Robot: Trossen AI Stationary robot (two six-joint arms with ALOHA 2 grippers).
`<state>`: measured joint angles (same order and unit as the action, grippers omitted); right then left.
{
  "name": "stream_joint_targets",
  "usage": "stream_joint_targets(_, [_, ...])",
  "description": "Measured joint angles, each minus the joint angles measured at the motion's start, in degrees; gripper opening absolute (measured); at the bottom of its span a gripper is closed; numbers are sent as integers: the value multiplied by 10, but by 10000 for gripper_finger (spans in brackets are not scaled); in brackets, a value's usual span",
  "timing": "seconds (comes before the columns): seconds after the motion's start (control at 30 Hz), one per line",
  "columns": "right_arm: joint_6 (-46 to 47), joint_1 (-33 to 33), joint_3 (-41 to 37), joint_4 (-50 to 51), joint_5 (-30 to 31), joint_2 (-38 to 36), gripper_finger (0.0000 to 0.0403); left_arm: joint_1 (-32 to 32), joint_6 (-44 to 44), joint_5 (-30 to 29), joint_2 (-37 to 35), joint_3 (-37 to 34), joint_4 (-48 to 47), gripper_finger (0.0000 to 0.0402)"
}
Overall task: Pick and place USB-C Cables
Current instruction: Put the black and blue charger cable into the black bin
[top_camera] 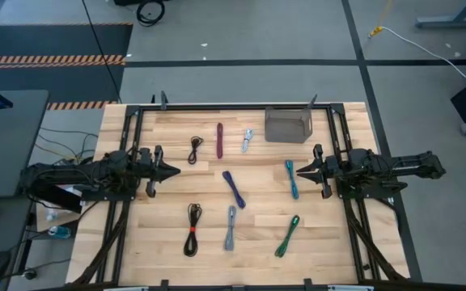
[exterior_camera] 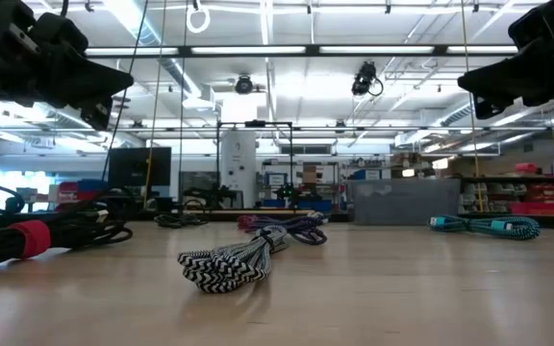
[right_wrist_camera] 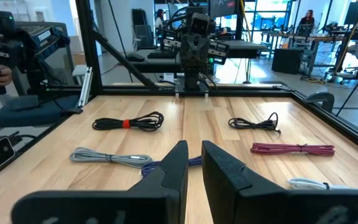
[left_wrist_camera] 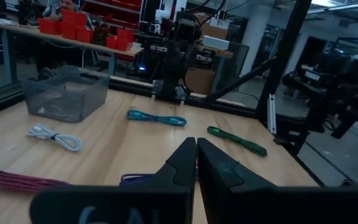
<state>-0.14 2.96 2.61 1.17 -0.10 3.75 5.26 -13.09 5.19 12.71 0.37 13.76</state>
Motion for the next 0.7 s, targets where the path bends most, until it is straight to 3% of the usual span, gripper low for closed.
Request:
stream_joint_targets(0.23, [0,0,0,0,0,0,53,0,43,-3,0,0,0,20])
stream_joint_targets(0.33, [0,0,0,0,0,0,53,0,45,-38,0,0,0,20])
stream_joint_targets(0.7, [1,0,0,-52,0,0,53,0,-126,-188,0,0,19,20])
